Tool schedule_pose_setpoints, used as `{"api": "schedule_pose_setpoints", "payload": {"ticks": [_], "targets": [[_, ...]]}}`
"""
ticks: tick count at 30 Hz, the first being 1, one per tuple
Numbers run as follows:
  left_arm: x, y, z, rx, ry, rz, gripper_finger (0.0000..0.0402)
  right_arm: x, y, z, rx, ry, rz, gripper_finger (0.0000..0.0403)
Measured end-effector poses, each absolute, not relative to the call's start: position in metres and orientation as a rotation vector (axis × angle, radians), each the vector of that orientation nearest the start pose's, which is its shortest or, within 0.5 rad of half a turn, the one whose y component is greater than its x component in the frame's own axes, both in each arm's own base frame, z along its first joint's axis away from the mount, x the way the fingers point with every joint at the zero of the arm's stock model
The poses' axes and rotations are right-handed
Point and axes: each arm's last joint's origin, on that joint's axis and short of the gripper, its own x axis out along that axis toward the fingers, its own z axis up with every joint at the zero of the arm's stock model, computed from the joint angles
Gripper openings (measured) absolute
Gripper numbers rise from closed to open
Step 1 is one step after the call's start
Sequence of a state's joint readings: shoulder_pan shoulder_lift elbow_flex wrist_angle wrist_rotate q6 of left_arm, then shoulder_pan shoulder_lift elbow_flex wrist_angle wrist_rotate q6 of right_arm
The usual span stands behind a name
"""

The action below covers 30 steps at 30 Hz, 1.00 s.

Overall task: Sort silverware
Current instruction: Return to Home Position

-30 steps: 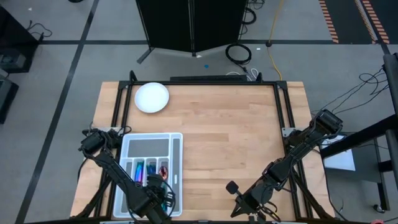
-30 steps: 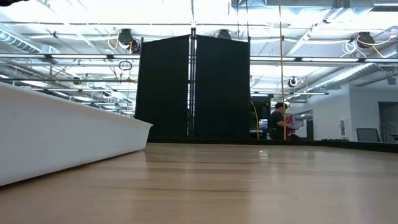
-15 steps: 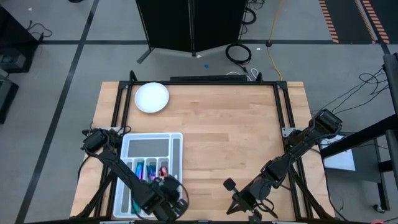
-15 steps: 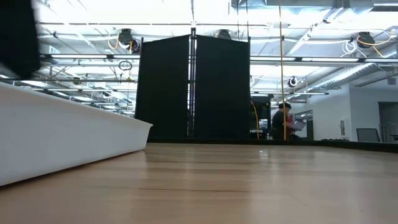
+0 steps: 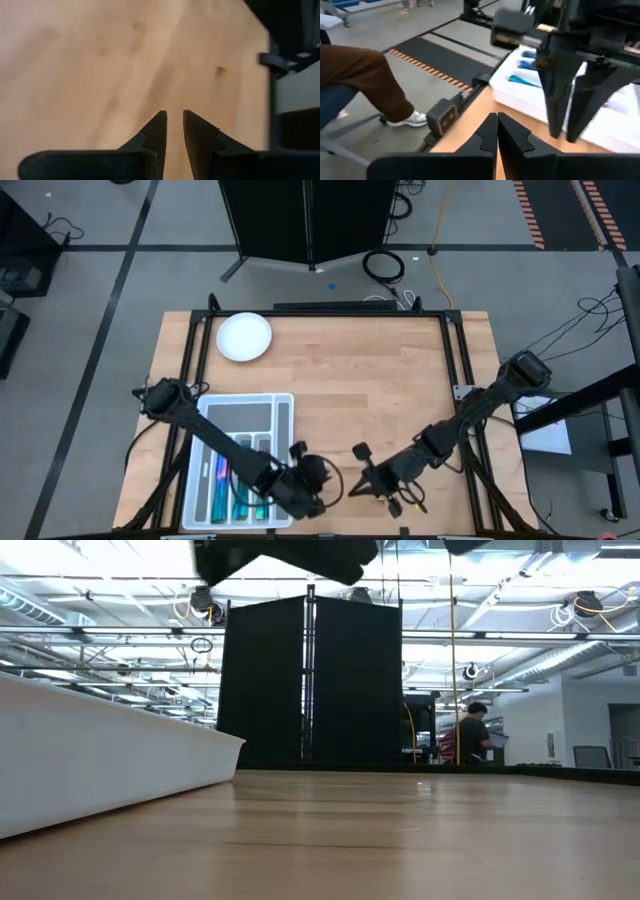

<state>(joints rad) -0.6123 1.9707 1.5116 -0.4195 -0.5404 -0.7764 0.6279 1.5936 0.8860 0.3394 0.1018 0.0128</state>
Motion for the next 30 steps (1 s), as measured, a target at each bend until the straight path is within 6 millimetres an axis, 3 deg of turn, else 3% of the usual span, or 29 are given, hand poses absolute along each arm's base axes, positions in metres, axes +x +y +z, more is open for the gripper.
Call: {"api": "schedule_pose_setpoints", "payload": {"ticks": [8,14,19,23,30], "targets": [[0.352,-0.190,0.275,0.193,0.616,0.265,0.0066,0.256,0.148,0.276,-0.214,0.299,0.448,0.0000],[0.334,-0.153,0.318,0.336,0.593,0.221,0.0066,0.240,0.104,0.312,-0.235,0.215,0.339,0.0000],[0.296,-0.125,0.340,0.295,0.523,0.205,0.0066,0.228,0.083,0.324,-0.204,0.222,0.277,0.0000],[0.256,-0.108,0.346,0.226,0.406,0.171,0.0066,0.219,0.074,0.328,-0.158,0.199,0.250,0.0000],[0.190,-0.081,0.327,0.107,0.235,0.085,0.0066,0.188,0.058,0.310,-0.042,0.091,0.212,0.0000]]}}
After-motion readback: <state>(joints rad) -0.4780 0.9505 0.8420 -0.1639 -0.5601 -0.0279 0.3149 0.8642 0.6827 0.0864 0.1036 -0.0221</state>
